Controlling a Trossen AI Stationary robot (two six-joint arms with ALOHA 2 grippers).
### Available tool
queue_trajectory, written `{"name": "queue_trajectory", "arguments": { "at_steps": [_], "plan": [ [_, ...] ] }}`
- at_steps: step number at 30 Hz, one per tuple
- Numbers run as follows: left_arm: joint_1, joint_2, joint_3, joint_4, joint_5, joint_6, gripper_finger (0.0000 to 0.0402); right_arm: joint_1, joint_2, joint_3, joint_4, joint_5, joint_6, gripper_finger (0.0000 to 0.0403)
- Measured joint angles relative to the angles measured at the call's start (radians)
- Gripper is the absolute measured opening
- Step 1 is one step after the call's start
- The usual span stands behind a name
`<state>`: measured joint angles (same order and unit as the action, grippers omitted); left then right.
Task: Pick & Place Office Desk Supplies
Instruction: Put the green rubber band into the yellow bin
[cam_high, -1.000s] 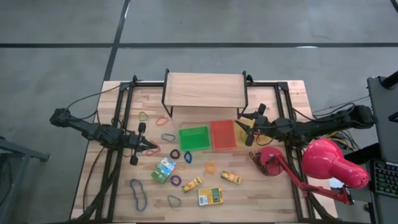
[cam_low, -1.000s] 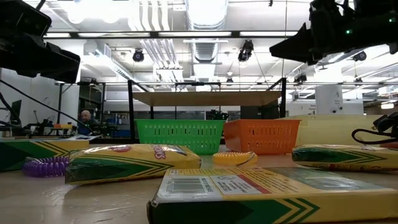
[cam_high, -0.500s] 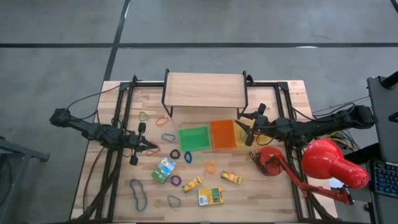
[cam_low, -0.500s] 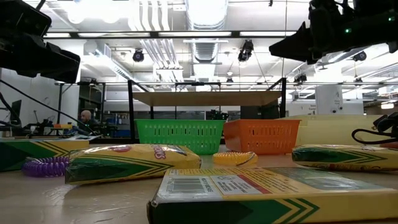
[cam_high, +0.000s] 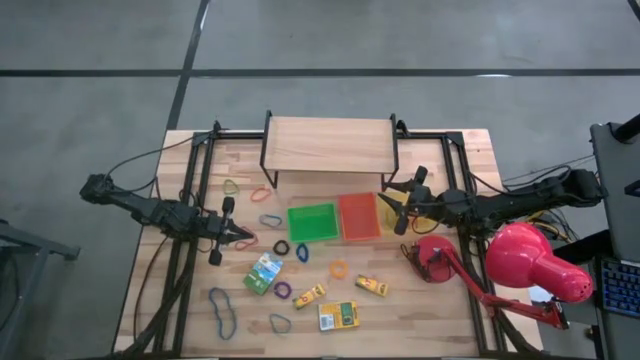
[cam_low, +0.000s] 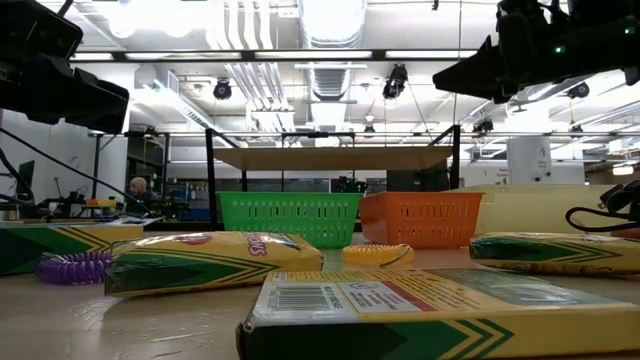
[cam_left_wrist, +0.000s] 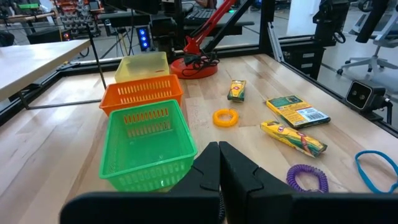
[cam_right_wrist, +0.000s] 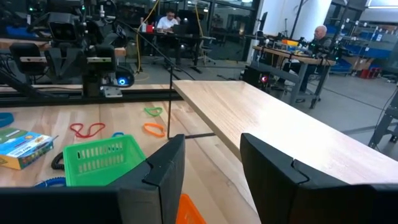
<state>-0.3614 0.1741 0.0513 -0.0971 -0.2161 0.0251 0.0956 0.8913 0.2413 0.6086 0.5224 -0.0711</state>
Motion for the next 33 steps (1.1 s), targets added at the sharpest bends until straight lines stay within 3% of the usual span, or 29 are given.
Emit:
{"name": "queue_trajectory", "arguments": {
  "at_steps": [5,9,16,21,24,29,33],
  "plan": [
    [0.0,0.0,0.0,0.005,0.0,-0.018,0.0001,0.0,0.0,0.0,0.0,0.0,0.0,0.0154],
    [0.0,0.0,0.0,0.01,0.002,-0.195,0.0001,0.0,0.0,0.0,0.0,0.0,0.0,0.0157],
    [0.003,0.066,0.122,-0.178,-0.218,-0.327,0.0001,0.0,0.0,0.0,0.0,0.0,0.0,0.0149],
    [0.003,0.187,0.284,-0.296,-0.335,-0.382,0.0001,0.0,0.0,0.0,-0.001,0.0,0.0,0.0144],
    [0.01,0.287,0.402,-0.461,-0.397,-0.477,0.0001,0.0,0.0,0.0,-0.001,0.0,0.0,0.0144],
    [0.054,0.484,0.554,-0.736,-0.404,-0.706,0.0004,0.0,0.0,0.0,-0.001,0.0,0.0,0.015],
    [0.125,0.626,0.614,-0.867,-0.356,-0.928,0.0033,0.0,0.0,0.0,-0.002,0.0,0.0,0.0153]
  ]
}}
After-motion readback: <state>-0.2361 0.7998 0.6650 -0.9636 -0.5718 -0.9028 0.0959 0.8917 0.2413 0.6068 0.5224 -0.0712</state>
